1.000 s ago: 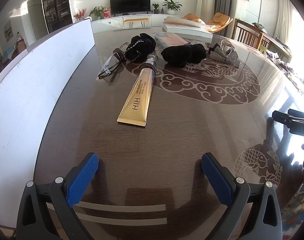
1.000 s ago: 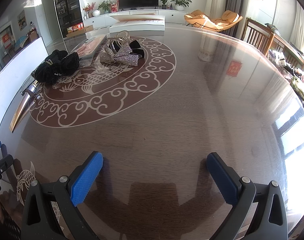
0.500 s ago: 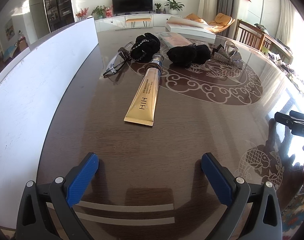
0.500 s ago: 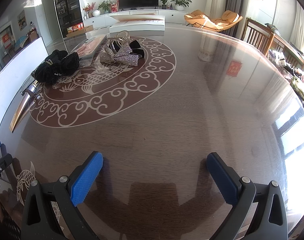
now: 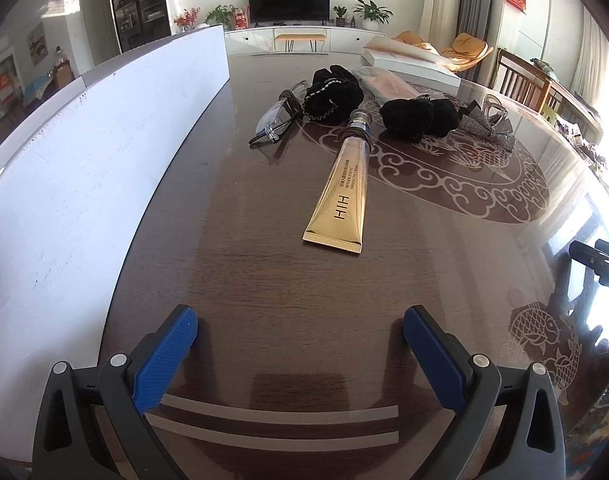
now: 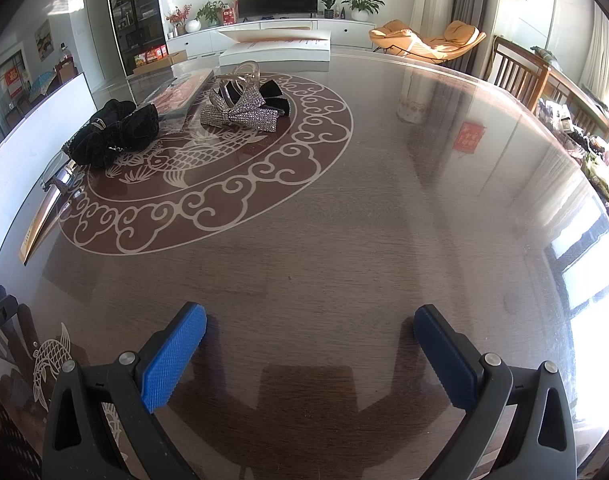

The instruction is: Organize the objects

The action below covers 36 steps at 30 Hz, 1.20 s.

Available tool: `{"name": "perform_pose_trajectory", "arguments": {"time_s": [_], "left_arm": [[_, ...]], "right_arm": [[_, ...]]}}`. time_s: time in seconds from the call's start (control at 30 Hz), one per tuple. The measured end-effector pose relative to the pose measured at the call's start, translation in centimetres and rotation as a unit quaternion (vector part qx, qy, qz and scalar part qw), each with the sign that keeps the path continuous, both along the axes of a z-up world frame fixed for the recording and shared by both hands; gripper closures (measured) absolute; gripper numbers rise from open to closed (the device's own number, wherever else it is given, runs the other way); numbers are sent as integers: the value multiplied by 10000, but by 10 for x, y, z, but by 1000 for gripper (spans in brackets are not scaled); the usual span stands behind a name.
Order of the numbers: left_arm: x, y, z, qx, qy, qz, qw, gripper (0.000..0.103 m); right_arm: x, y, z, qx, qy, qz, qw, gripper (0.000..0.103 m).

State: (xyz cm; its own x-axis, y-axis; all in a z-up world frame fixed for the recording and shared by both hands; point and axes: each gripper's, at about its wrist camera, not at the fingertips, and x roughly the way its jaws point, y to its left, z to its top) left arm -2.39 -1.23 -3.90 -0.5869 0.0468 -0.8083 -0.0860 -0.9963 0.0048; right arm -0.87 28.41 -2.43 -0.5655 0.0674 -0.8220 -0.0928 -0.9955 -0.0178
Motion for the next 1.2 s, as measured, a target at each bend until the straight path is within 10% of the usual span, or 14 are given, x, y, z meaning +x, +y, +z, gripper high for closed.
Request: {"name": "perform_pose_trajectory", "arguments": {"time_s": [0.5,0.77,0.97,1.07,1.2], "left_arm": [[6,-1,-1,12,190,69,9998,0],[6,-1,-2,14,265,86,9996,0],[6,-1,-2,14,263,86,9996,0],[6,-2,-2,15,247,87,9997,0],[5,-1,-2,18,225,83,9997,0]], "right_arm": [[-11,-5,5,-341,-171,-115,9992,0],[-128,-110,42,-2058,-84,558,9770,0],[-199,-173,35,-1426,-498,151,9884,1],[-195,-181,32,-883,-482,176,9948,33],[-159,-168,35,-410,-201,675,9967,50]]}}
